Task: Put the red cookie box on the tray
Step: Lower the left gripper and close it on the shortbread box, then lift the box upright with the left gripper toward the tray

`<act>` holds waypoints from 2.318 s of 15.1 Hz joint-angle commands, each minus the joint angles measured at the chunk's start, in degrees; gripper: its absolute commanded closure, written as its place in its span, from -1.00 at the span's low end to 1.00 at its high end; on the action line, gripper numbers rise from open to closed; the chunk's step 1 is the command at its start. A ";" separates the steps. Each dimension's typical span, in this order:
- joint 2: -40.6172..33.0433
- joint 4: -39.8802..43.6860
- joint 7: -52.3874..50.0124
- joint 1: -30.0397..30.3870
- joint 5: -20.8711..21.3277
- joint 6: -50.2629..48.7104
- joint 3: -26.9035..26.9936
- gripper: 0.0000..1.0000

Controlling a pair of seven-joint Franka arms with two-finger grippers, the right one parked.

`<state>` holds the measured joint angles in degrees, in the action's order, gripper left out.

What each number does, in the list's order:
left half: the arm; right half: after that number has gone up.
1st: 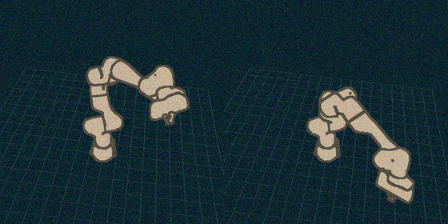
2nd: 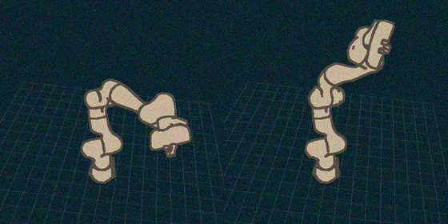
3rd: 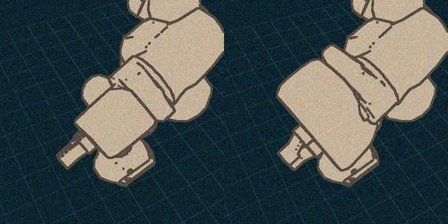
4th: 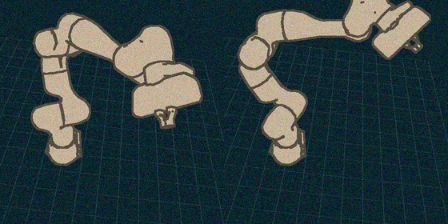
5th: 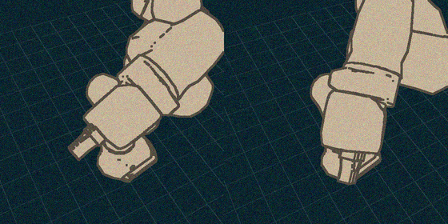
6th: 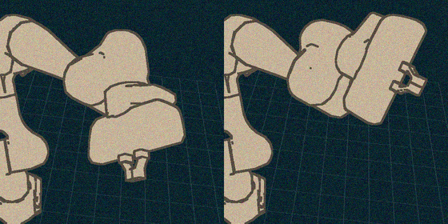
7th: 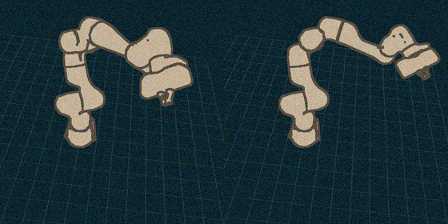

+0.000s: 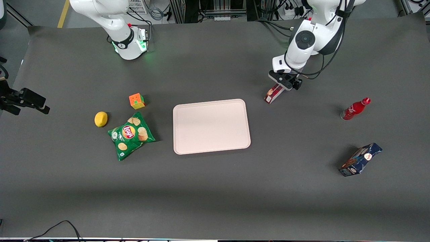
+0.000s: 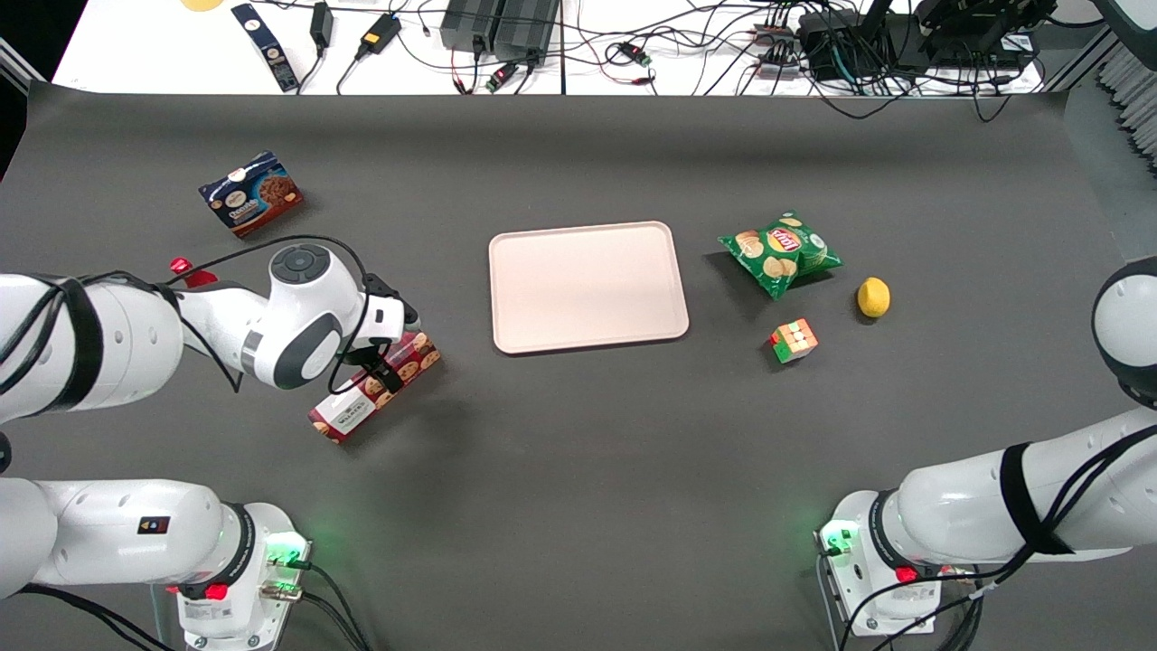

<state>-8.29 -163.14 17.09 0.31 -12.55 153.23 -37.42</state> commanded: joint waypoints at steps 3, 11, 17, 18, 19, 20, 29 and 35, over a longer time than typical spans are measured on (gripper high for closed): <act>0.73 -3.42 1.37 -0.05 -2.39 4.71 -0.55 0.05; 0.73 -3.15 1.28 0.92 -2.66 4.27 -0.47 1.00; -1.71 8.41 0.14 1.36 -6.08 -13.42 1.46 1.00; -2.77 12.71 -0.82 1.36 -6.17 -19.93 2.77 1.00; -3.30 16.85 -1.44 1.36 -6.17 -25.73 4.09 1.00; -3.48 20.54 -1.97 1.36 -6.17 -30.23 5.32 1.00; 3.01 47.79 -19.35 1.01 -0.91 -44.42 10.61 1.00; 12.75 60.46 -39.11 -2.94 3.66 -44.16 10.52 1.00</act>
<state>-2.39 -110.59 -10.95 0.99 -12.46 110.97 -27.03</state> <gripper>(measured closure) 0.687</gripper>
